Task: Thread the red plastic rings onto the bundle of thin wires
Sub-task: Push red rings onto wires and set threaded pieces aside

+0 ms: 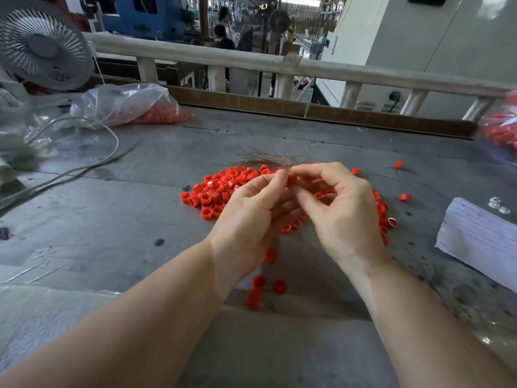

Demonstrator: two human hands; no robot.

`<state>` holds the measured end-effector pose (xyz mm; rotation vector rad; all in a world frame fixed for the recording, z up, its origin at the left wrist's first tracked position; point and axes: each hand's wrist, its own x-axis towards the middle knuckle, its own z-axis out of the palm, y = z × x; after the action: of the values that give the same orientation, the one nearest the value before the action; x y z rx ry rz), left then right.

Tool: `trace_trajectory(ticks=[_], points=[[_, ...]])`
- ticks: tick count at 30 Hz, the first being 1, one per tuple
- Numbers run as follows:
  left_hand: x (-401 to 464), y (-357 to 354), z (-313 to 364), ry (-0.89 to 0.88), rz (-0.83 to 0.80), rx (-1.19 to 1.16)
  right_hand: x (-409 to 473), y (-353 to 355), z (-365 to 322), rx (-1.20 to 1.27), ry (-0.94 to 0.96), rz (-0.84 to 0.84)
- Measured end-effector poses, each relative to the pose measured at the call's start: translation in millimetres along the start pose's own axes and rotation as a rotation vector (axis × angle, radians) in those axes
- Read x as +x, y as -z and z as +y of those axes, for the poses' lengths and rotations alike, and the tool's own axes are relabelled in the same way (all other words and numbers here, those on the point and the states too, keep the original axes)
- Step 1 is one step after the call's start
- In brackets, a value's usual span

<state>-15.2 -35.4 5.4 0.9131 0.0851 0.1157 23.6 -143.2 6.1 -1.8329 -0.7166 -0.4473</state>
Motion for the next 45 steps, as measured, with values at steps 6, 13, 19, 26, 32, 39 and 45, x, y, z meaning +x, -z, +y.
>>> trace_trajectory(ticks=[6, 13, 19, 26, 32, 39, 45], points=[[-1, 1, 2, -0.019, 0.024, 0.039, 2, 4, 3, -0.012, 0.046, 0.024], [0, 2, 4, -0.128, 0.046, 0.209, 8, 9, 1, 0.358, -0.148, 0.021], [-3, 7, 6, -0.324, -0.004, 0.463, 7, 10, -4, 0.684, -0.367, -0.12], [-6, 4, 9, -0.371, -0.06, 0.53, 7, 12, -3, 0.716, -0.416, -0.174], [-7, 6, 11, -0.382, -0.043, 0.514, 7, 10, -3, 0.72, -0.392, -0.151], [-5, 7, 11, -0.343, -0.049, 0.422, 8, 13, -1, 0.73, -0.291, -0.122], [-4, 7, 12, -0.212, -0.147, 0.219, 8, 14, -4, 0.619, -0.083, -0.05]])
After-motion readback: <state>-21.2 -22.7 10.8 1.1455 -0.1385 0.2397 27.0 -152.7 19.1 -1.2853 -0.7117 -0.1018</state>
